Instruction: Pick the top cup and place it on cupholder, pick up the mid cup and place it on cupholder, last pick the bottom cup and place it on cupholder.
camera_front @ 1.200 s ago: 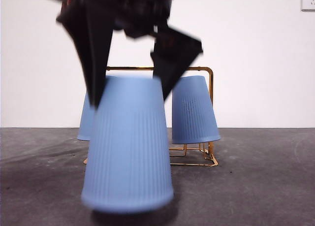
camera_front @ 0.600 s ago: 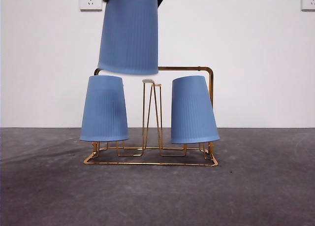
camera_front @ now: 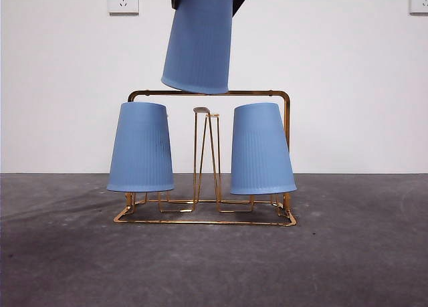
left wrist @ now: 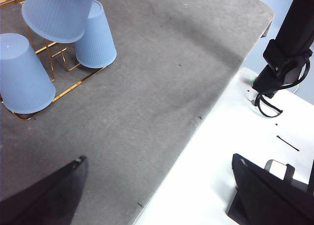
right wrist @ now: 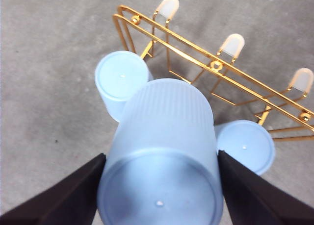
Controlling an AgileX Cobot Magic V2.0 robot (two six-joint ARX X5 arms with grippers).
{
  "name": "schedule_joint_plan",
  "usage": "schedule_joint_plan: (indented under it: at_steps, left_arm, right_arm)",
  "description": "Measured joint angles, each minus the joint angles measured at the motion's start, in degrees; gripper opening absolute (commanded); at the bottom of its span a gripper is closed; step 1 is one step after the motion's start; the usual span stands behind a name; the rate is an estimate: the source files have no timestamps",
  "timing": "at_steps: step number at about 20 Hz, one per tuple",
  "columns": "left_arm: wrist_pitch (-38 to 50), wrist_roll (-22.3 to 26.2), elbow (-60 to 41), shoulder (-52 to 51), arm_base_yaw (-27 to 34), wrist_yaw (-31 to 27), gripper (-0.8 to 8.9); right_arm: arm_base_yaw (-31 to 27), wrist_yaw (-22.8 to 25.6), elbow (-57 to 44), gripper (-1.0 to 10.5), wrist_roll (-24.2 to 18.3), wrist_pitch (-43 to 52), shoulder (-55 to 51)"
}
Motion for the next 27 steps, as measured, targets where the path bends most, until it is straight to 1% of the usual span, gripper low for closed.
schedule_joint_plan:
  at_steps: [6,9,11,18,23,24,26,27]
  left_arm:
    - [0.0,0.0,0.0,0.0,0.0,0.0,4.68]
    - [0.0,0.0,0.0,0.0,0.0,0.0,4.68]
    - [0.1,0.0,0.0,0.0,0.0,0.0,4.68]
    - [0.0,0.0,0.0,0.0,0.0,0.0,4.68]
    - [0.0,0.0,0.0,0.0,0.0,0.0,4.68]
    - [0.0,0.0,0.0,0.0,0.0,0.0,4.68]
    - [0.0,0.0,0.0,0.0,0.0,0.0,4.68]
    - [0.0,0.0,0.0,0.0,0.0,0.0,4.68]
  right_arm:
    - [-0.7,0.2,0.0,2.7,-0.2,0.1,2.7]
    - [-0.8,1.6,0.0,2.7,-0.9,0.8,5.1]
    - [-1.0,1.7,0.0,2.7,-1.0,1.7,5.8]
    - [-2.8,1.3,0.0,2.7,-1.6,2.0,12.0]
    - [-3.4,0.8,0.0,2.8,-1.6,3.1,13.9]
    - [-3.7,0.0,0.0,3.1,-1.6,3.2,14.3]
    - [-3.8,-1.3,0.0,4.6,-1.7,3.7,14.9]
    - [-3.8,-1.3,0.0,5.1,-1.7,3.8,15.0]
